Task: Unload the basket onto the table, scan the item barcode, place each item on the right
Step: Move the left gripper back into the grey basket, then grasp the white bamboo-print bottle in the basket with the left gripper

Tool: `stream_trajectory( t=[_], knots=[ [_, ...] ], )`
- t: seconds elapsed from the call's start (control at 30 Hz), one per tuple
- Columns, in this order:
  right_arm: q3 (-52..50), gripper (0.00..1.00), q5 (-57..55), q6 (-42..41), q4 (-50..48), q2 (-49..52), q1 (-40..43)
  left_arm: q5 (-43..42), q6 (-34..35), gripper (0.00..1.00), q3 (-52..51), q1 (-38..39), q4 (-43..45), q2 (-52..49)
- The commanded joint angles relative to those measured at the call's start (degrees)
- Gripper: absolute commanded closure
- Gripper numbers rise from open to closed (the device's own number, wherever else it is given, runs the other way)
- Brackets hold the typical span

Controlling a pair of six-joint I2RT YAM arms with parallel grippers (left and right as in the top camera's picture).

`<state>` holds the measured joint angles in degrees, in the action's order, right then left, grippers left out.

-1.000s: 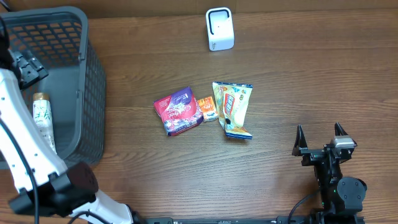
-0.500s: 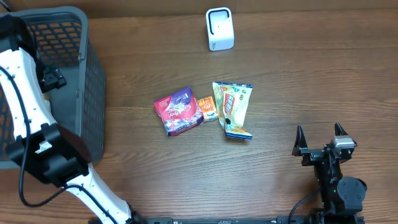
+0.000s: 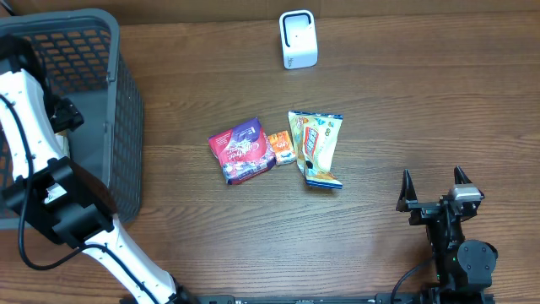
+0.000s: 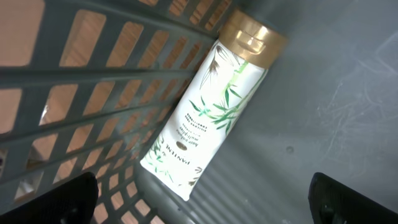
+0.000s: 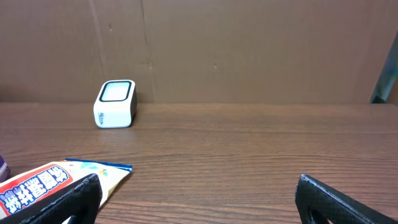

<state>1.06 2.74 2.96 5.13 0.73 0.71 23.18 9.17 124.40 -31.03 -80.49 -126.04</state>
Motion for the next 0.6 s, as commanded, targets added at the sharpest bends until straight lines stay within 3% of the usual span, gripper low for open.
stream_trajectory(
  t=[0.0, 0.3, 0.57],
  knots=[
    [-0.6, 0.00, -0.1, -0.1, -0.4, -0.6, -0.2, -5.9, -4.7, 0.00, -1.4, -1.2, 1.6, -0.3],
    [-0.6, 0.00, -0.1, -0.1, -0.4, -0.6, -0.2, -12.6, -12.0, 0.00, -3.3, -1.6, 5.6, -0.3],
    [-0.6, 0.00, -0.1, -0.1, -0.4, -0.6, -0.2, -12.5, -15.6, 0.01, -3.8, -1.7, 7.4, -0.3]
  ],
)
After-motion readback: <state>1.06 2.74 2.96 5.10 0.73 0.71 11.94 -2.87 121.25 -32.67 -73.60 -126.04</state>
